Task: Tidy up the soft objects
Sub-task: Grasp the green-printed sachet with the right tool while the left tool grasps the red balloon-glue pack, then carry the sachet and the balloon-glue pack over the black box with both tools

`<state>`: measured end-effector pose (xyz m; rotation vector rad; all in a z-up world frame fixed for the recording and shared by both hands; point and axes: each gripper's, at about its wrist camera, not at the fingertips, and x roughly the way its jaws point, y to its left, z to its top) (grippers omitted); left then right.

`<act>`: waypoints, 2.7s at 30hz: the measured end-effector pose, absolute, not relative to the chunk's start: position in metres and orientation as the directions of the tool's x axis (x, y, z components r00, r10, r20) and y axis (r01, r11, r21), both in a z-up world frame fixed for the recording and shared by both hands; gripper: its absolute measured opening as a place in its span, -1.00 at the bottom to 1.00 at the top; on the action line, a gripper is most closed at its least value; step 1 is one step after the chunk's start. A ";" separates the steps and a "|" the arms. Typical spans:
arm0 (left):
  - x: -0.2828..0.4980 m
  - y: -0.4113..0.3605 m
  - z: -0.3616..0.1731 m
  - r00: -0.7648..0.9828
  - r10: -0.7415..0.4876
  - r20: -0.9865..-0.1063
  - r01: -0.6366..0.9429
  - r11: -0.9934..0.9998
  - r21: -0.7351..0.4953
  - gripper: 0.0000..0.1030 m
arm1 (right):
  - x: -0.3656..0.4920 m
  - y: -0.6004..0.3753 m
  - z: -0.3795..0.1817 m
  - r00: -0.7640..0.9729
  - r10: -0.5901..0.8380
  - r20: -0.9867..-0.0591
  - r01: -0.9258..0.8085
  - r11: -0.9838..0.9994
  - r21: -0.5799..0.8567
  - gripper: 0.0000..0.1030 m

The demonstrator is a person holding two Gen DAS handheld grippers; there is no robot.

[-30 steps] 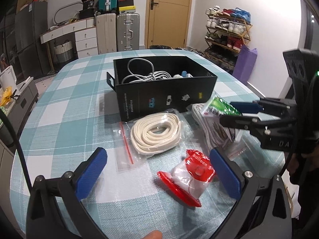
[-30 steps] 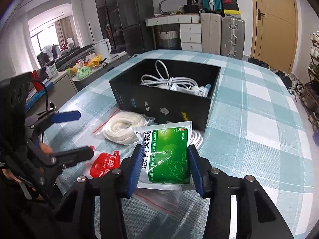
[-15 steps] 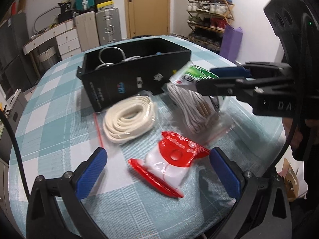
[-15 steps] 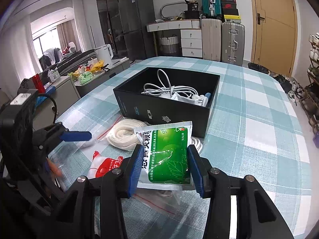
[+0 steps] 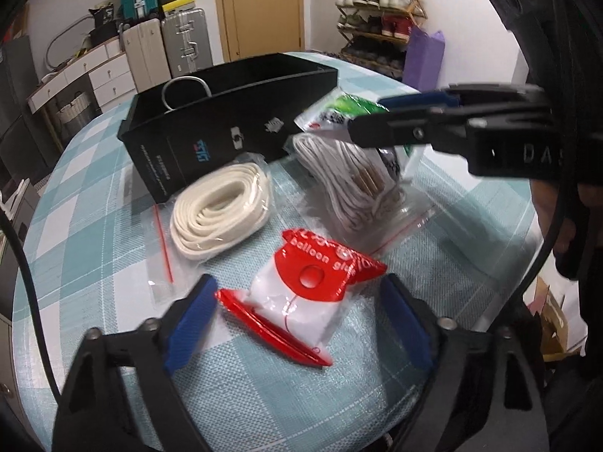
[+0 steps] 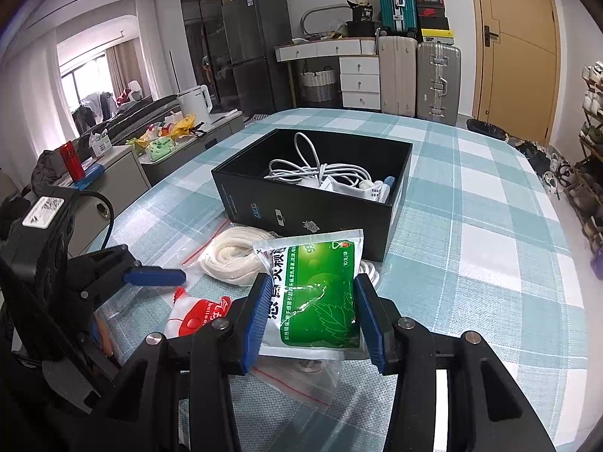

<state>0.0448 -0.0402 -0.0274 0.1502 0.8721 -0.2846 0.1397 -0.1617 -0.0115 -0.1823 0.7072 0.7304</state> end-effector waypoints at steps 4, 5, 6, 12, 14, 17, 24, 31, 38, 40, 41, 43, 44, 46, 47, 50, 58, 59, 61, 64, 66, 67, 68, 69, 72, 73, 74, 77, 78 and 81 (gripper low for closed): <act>0.042 -0.039 -0.023 0.615 -0.210 -0.760 0.317 0.948 -0.005 0.15 | 0.140 -0.162 -0.011 0.531 0.547 -0.647 -0.665 0.742 0.082 -0.12; 0.042 -0.038 -0.022 0.615 -0.216 -0.758 0.319 0.948 -0.011 0.13 | 0.140 -0.162 -0.011 0.531 0.548 -0.646 -0.665 0.742 0.082 -0.12; 0.042 -0.037 -0.021 0.612 -0.224 -0.759 0.324 0.946 -0.018 0.09 | 0.140 -0.162 -0.011 0.532 0.547 -0.647 -0.665 0.742 0.082 -0.12; 0.038 -0.034 -0.013 0.618 -0.255 -0.743 0.340 0.940 -0.039 -0.02 | 0.140 -0.163 -0.011 0.536 0.545 -0.645 -0.662 0.745 0.081 -0.12; 0.038 -0.032 -0.009 0.629 -0.251 -0.735 0.329 0.944 -0.041 -0.02 | 0.140 -0.164 -0.010 0.539 0.546 -0.642 -0.661 0.746 0.081 -0.12; 0.038 -0.026 -0.001 0.646 -0.266 -0.716 0.314 0.947 -0.068 -0.02 | 0.139 -0.166 -0.007 0.546 0.549 -0.633 -0.659 0.748 0.081 -0.12; 0.041 -0.007 0.014 0.691 -0.267 -0.671 0.249 0.960 -0.126 -0.02 | 0.136 -0.170 0.001 0.565 0.558 -0.607 -0.651 0.754 0.088 -0.12; 0.050 0.008 0.027 0.742 -0.230 -0.630 0.172 0.973 -0.152 -0.02 | 0.134 -0.177 0.011 0.585 0.575 -0.572 -0.644 0.758 0.102 -0.12; 0.062 0.013 0.039 0.774 -0.202 -0.601 0.156 0.979 -0.128 -0.02 | 0.134 -0.181 0.020 0.608 0.581 -0.541 -0.634 0.765 0.110 -0.12; 0.067 0.017 0.043 0.781 -0.193 -0.593 0.143 0.981 -0.131 -0.02 | 0.135 -0.181 0.023 0.614 0.585 -0.530 -0.632 0.766 0.113 -0.12; 0.068 0.018 0.044 0.785 -0.190 -0.590 0.137 0.981 -0.135 -0.02 | 0.135 -0.181 0.025 0.617 0.585 -0.526 -0.631 0.767 0.114 -0.12; 0.072 0.021 0.047 0.793 -0.181 -0.582 0.120 0.982 -0.143 -0.02 | 0.136 -0.181 0.027 0.620 0.590 -0.518 -0.629 0.768 0.121 -0.12; 0.075 0.023 0.048 0.796 -0.177 -0.578 0.114 0.983 -0.144 -0.02 | 0.137 -0.181 0.028 0.622 0.589 -0.516 -0.628 0.769 0.120 -0.12; 0.079 0.024 0.050 0.802 -0.171 -0.572 0.109 0.984 -0.141 -0.02 | 0.139 -0.179 0.031 0.625 0.588 -0.514 -0.626 0.771 0.120 -0.12; 0.081 0.025 0.051 0.805 -0.169 -0.569 0.108 0.984 -0.139 -0.02 | 0.141 -0.178 0.032 0.628 0.587 -0.512 -0.623 0.772 0.121 -0.12; 0.089 0.025 0.054 0.810 -0.159 -0.564 0.098 0.986 -0.138 -0.02 | 0.146 -0.175 0.036 0.631 0.587 -0.507 -0.620 0.775 0.125 -0.12; 0.110 0.027 0.061 0.822 -0.127 -0.556 0.071 0.990 -0.122 -0.02 | 0.162 -0.161 0.045 0.639 0.584 -0.500 -0.615 0.779 0.124 -0.12; 0.112 0.028 0.061 0.822 -0.123 -0.555 0.067 0.990 -0.121 -0.02 | 0.164 -0.159 0.047 0.640 0.584 -0.499 -0.614 0.780 0.126 -0.12; 0.118 0.029 0.062 0.824 -0.113 -0.556 0.055 0.991 -0.120 -0.02 | 0.170 -0.156 0.049 0.643 0.582 -0.498 -0.609 0.782 0.128 -0.12; 0.126 0.032 0.062 0.825 -0.112 -0.554 0.051 0.991 -0.125 -0.01 | 0.178 -0.151 0.052 0.641 0.579 -0.504 -0.607 0.784 0.129 -0.12; 0.131 0.033 0.061 0.824 -0.110 -0.556 0.046 0.991 -0.129 -0.01 | 0.184 -0.147 0.053 0.638 0.579 -0.508 -0.609 0.783 0.127 -0.12; 0.134 0.034 0.060 0.824 -0.107 -0.556 0.042 0.991 -0.128 -0.01 | 0.187 -0.145 0.053 0.637 0.578 -0.511 -0.611 0.782 0.123 -0.12; 0.136 0.034 0.060 0.824 -0.103 -0.557 0.038 0.991 -0.127 -0.01 | 0.190 -0.144 0.053 0.636 0.576 -0.513 -0.611 0.782 0.121 -0.12; 0.139 0.035 0.059 0.823 -0.102 -0.559 0.036 0.991 -0.128 -0.01 | 0.193 -0.142 0.053 0.635 0.576 -0.515 -0.612 0.782 0.120 -0.12; 0.146 0.036 0.058 0.821 -0.098 -0.562 0.029 0.991 -0.131 -0.01 | 0.201 -0.139 0.053 0.631 0.576 -0.519 -0.612 0.781 0.122 -0.12; 0.148 0.036 0.057 0.820 -0.098 -0.564 0.028 0.991 -0.132 -0.01 | 0.204 -0.139 0.052 0.629 0.576 -0.521 -0.611 0.781 0.126 -0.12; 0.151 0.036 0.055 0.819 -0.098 -0.566 0.026 0.991 -0.133 -0.01 | 0.207 -0.138 0.051 0.628 0.576 -0.523 -0.610 0.782 0.128 -0.12; 0.157 0.034 0.051 0.813 -0.093 -0.575 0.020 0.991 -0.133 -0.01 | 0.214 -0.135 0.048 0.622 0.576 -0.531 -0.612 0.780 0.129 -0.12; 0.158 0.034 0.049 0.811 -0.093 -0.578 0.019 0.991 -0.133 -0.01 | 0.217 -0.134 0.046 0.619 0.576 -0.534 -0.614 0.779 0.129 -0.12; 0.164 0.033 0.046 0.808 -0.085 -0.583 0.011 0.992 -0.129 -0.01 | 0.225 -0.129 0.041 0.612 0.574 -0.544 -0.614 0.778 0.131 -0.12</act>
